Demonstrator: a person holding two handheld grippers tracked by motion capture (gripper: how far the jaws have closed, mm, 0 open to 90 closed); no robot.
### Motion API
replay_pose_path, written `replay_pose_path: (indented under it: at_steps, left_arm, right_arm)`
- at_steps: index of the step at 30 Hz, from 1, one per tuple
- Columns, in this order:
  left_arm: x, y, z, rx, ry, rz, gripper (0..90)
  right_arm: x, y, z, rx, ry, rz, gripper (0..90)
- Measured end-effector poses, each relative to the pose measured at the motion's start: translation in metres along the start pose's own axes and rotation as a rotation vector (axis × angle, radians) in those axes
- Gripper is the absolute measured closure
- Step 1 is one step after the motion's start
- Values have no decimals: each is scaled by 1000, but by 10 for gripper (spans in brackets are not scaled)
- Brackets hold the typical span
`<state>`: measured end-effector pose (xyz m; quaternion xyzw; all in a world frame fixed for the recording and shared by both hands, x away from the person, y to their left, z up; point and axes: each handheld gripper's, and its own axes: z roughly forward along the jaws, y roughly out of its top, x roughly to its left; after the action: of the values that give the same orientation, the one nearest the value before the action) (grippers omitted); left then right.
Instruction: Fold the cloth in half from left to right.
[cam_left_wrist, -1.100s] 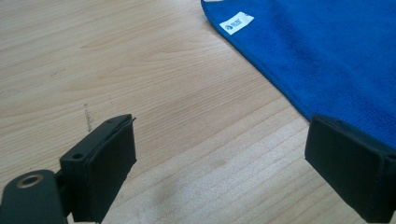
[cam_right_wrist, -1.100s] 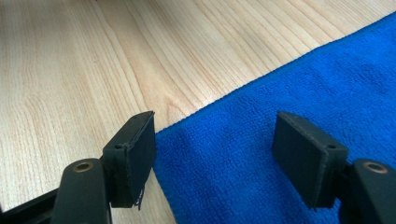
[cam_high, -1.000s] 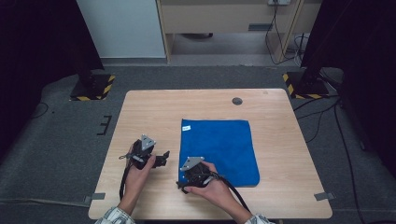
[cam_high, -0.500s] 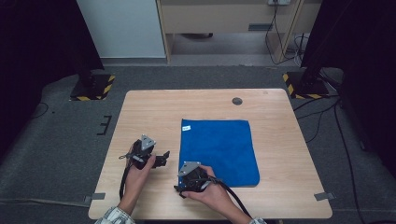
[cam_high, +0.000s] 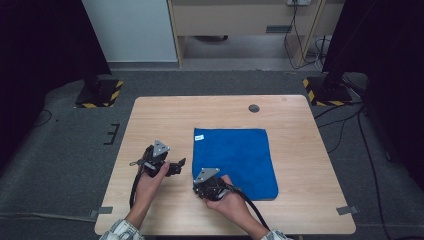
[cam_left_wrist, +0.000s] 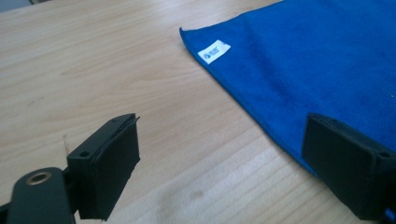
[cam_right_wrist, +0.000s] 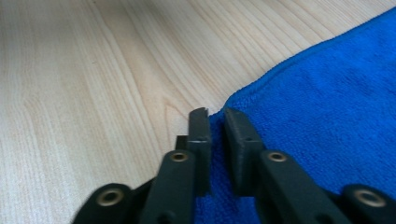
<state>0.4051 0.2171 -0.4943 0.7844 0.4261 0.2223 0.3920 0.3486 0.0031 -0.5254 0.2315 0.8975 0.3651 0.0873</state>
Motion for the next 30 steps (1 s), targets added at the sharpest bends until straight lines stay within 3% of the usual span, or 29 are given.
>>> replay_pose_path:
  at_steps: [5, 8, 12, 19, 23, 26, 28, 30]
  left_arm:
    - [10, 15, 13, 16, -33, 1, 114]
    - [14, 21, 28, 42, -49, 7, 116]
    - [23, 29, 51, 62, -82, -16, 121]
    - [44, 40, 84, 112, -66, -24, 213]
    - [49, 46, 96, 124, -69, -23, 258]
    - [52, 45, 105, 97, -53, -32, 314]
    - [53, 46, 111, 136, -62, -39, 313]
    - [54, 46, 115, 142, -62, -39, 319]
  right_arm:
    - [-4, 0, 0, -1, 14, 35, 859]
    - [-2, -1, 0, -25, 30, 50, 862]
    - [5, -2, 1, -41, 60, 70, 862]
    - [19, 2, 7, -44, 79, 67, 861]
    - [22, 2, 9, -50, 82, 80, 860]
    - [22, 2, 8, -52, 82, 85, 860]
    - [22, 2, 8, -52, 81, 85, 860]
    - [22, 2, 8, -53, 81, 82, 860]
